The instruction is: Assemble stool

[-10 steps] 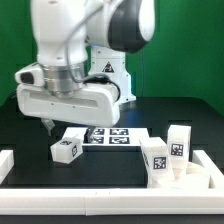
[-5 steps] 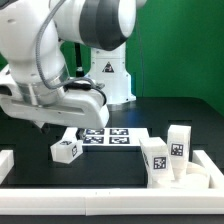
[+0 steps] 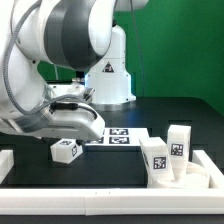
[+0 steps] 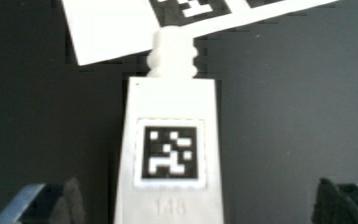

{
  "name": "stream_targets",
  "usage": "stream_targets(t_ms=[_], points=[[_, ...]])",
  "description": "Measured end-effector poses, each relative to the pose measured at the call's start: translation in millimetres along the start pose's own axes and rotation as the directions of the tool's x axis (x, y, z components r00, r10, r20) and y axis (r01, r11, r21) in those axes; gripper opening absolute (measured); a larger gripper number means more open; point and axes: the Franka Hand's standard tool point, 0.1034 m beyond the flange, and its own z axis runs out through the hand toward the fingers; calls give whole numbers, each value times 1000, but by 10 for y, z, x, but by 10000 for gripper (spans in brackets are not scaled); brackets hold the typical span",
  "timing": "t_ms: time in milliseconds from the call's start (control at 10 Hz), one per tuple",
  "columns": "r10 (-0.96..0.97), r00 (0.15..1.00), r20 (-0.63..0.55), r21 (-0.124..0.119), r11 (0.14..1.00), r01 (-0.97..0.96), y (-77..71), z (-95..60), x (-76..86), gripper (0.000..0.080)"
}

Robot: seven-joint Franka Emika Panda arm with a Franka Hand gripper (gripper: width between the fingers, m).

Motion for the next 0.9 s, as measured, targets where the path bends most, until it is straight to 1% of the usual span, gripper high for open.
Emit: stream_targets(t_ms=[100, 300, 500, 600, 800, 900], points=[[5, 1000, 9, 1, 1000, -5, 27, 2, 42, 648], [5, 1000, 1, 2, 1000, -5, 29, -13, 49, 648], [54, 997, 55, 15, 998, -55, 63, 25, 49, 648], [80, 994, 77, 22, 996, -82, 76, 40, 92, 648], [96, 989, 108, 38, 994, -101, 146, 154, 144, 648], [100, 988, 114, 37, 994, -105, 142, 230, 144, 648]])
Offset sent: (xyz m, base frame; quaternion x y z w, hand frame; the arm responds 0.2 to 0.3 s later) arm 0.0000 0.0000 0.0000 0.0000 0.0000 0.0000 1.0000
